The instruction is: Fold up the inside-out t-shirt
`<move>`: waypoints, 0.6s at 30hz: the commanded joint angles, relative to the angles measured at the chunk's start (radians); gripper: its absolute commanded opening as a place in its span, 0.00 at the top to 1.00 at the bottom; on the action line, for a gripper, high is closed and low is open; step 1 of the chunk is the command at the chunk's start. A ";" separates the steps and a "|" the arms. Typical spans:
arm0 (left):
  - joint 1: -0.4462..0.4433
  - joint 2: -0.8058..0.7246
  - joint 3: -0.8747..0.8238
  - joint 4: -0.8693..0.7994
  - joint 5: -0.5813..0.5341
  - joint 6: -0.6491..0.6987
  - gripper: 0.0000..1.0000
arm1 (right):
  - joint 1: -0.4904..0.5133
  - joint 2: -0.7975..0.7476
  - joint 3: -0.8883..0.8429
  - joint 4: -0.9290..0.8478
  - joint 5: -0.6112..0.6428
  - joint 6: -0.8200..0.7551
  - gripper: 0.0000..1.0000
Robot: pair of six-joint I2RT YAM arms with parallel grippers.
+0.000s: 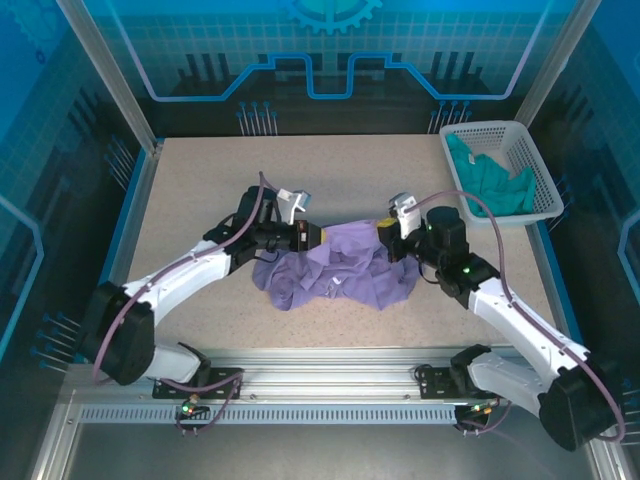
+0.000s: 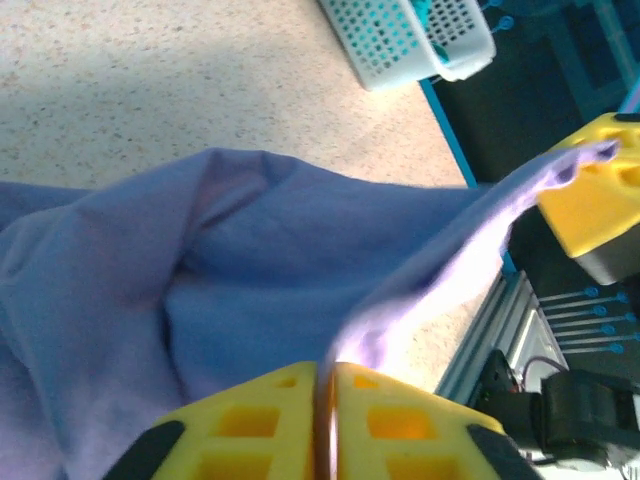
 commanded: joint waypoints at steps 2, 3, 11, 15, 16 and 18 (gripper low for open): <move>0.010 0.053 -0.037 0.147 0.011 0.004 0.78 | -0.043 0.043 0.059 -0.053 -0.065 0.129 1.00; 0.010 0.059 -0.050 0.174 0.014 0.001 0.76 | -0.044 0.052 0.064 -0.053 -0.067 0.129 1.00; 0.010 0.091 -0.136 0.335 0.036 -0.002 0.58 | -0.049 0.084 0.081 -0.045 -0.063 0.131 1.00; 0.011 0.086 -0.141 0.317 0.057 -0.035 0.50 | -0.050 0.086 0.084 -0.044 -0.050 0.129 1.00; 0.010 0.081 -0.146 0.315 0.067 -0.046 0.48 | -0.051 0.088 0.085 -0.044 -0.048 0.128 1.00; 0.011 0.066 -0.170 0.340 0.095 -0.064 0.45 | -0.052 0.087 0.088 -0.044 -0.042 0.125 1.00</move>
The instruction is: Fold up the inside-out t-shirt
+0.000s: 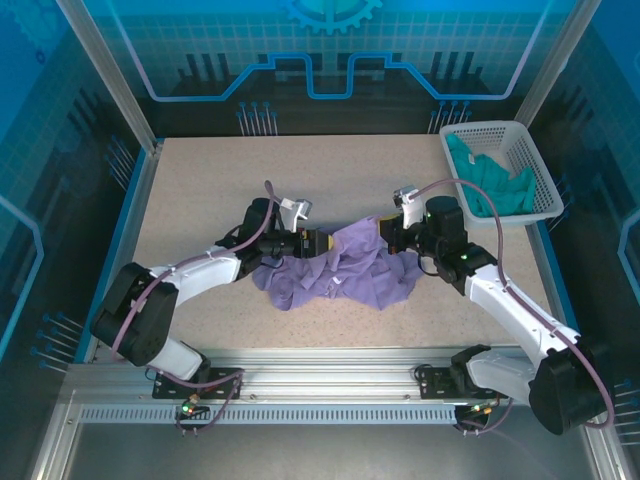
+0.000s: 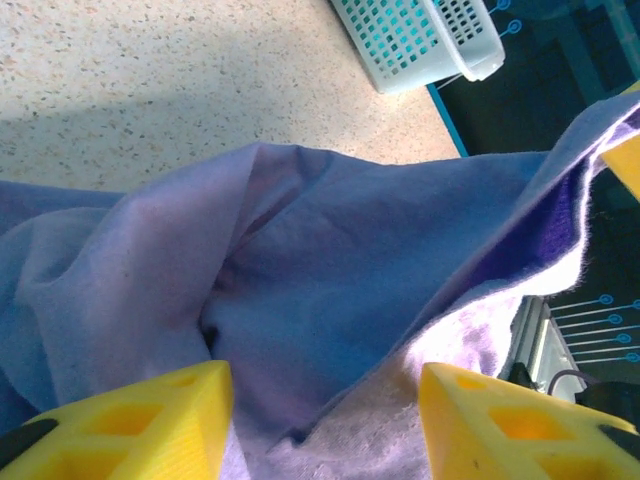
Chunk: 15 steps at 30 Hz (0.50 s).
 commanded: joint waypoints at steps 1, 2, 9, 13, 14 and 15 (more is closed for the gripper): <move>0.005 -0.035 -0.053 0.076 0.076 -0.037 0.44 | -0.016 0.007 0.037 -0.005 0.004 0.005 1.00; 0.005 -0.044 -0.072 0.101 0.086 -0.042 0.43 | -0.017 0.008 0.039 -0.008 0.006 0.003 1.00; 0.005 -0.057 -0.126 0.199 0.126 -0.038 0.31 | -0.022 0.005 0.051 -0.015 0.008 -0.006 1.00; 0.003 -0.008 -0.092 0.201 0.135 -0.041 0.23 | -0.021 0.000 0.049 -0.014 0.006 -0.003 1.00; 0.002 0.003 -0.084 0.203 0.143 -0.043 0.22 | -0.022 -0.001 0.048 -0.015 0.006 -0.002 1.00; -0.002 0.017 -0.073 0.205 0.155 -0.045 0.20 | -0.022 -0.004 0.046 -0.016 0.009 -0.003 1.00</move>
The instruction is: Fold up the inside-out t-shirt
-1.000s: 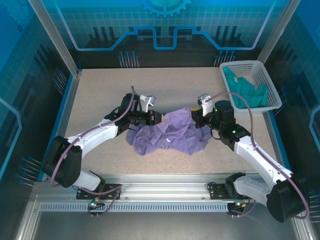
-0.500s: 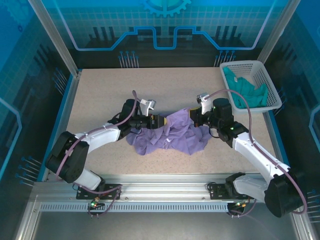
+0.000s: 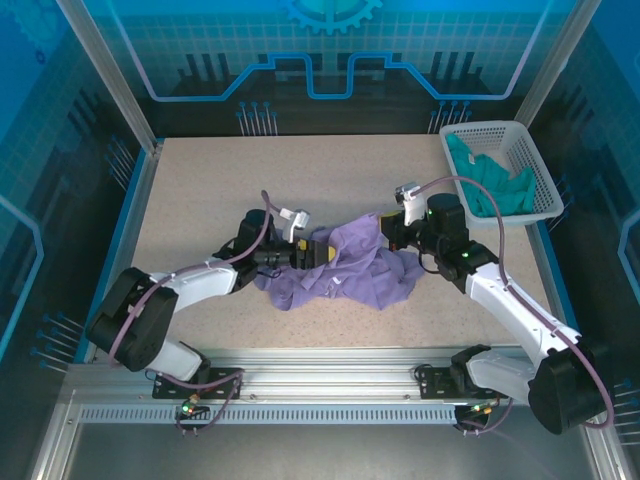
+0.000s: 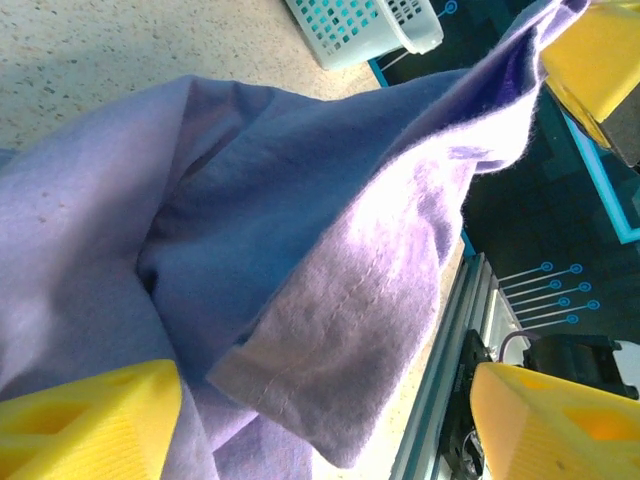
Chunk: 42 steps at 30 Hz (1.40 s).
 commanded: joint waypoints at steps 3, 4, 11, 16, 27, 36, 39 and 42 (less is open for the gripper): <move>-0.016 0.066 0.066 0.034 0.072 -0.005 0.16 | -0.014 -0.013 0.029 -0.010 0.004 -0.005 1.00; -0.022 0.075 0.070 0.033 0.074 -0.005 0.15 | -0.013 -0.015 0.030 -0.010 0.006 -0.006 1.00; -0.043 0.098 0.066 0.148 0.131 -0.065 0.18 | -0.014 -0.005 0.035 -0.003 0.006 -0.007 1.00; -0.043 0.086 0.041 0.191 0.132 -0.085 0.28 | -0.015 -0.008 0.028 -0.001 0.014 -0.007 1.00; -0.026 0.060 -0.026 0.224 0.097 -0.103 0.49 | -0.017 -0.017 0.030 -0.010 0.026 -0.018 1.00; -0.029 0.049 -0.029 0.186 0.115 -0.060 0.60 | -0.020 -0.009 0.028 0.001 0.016 -0.006 1.00; -0.032 0.064 -0.013 0.178 0.115 -0.054 0.63 | -0.020 -0.005 0.031 0.007 0.007 0.002 1.00; -0.038 0.075 0.007 0.162 0.122 -0.043 0.64 | -0.019 -0.005 0.037 0.002 0.007 0.001 1.00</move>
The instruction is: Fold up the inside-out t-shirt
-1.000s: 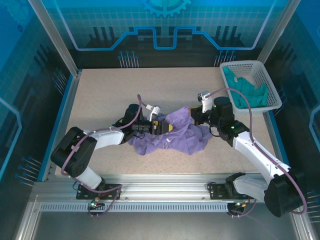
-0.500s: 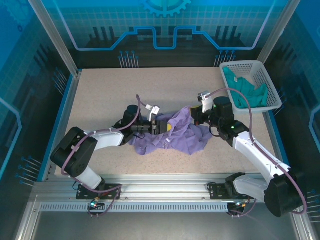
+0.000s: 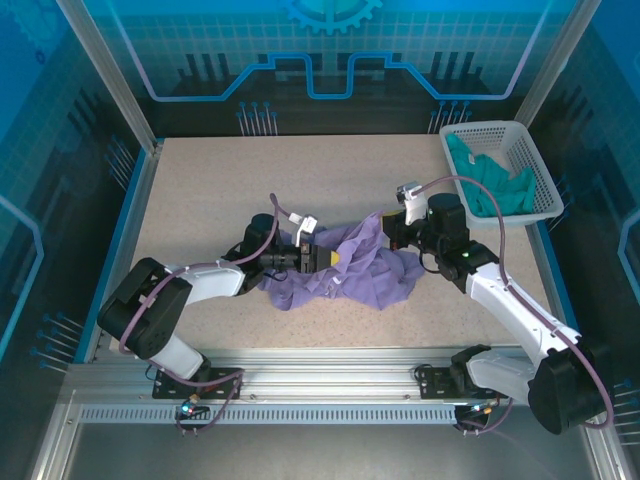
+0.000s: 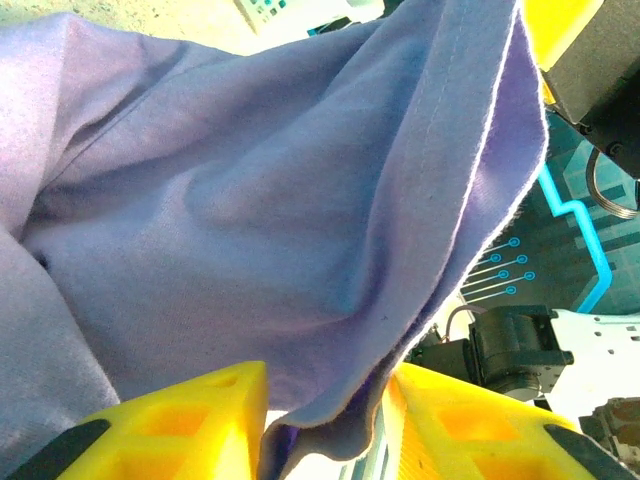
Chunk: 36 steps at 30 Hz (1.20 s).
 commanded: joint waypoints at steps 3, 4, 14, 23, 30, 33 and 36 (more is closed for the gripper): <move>-0.017 0.009 0.052 -0.055 0.021 0.074 0.63 | -0.015 -0.005 0.038 -0.004 -0.006 0.002 1.00; -0.022 0.011 0.058 -0.069 0.016 0.087 0.63 | -0.014 -0.004 0.039 -0.001 -0.007 0.002 1.00; -0.055 0.026 0.107 -0.203 -0.040 0.188 0.63 | -0.015 0.017 0.051 0.008 -0.012 0.004 1.00; -0.080 0.031 0.150 -0.274 -0.115 0.259 0.61 | -0.014 0.029 0.046 0.023 -0.026 0.014 1.00; -0.078 0.015 0.144 -0.235 -0.111 0.240 0.93 | -0.014 0.017 0.038 0.019 -0.005 0.016 1.00; -0.068 -0.056 0.108 -0.247 -0.157 0.221 1.00 | -0.015 0.009 0.059 -0.008 0.036 0.078 1.00; -0.039 -0.213 0.027 -0.268 -0.297 0.183 1.00 | 0.004 0.004 0.078 0.001 0.049 0.199 1.00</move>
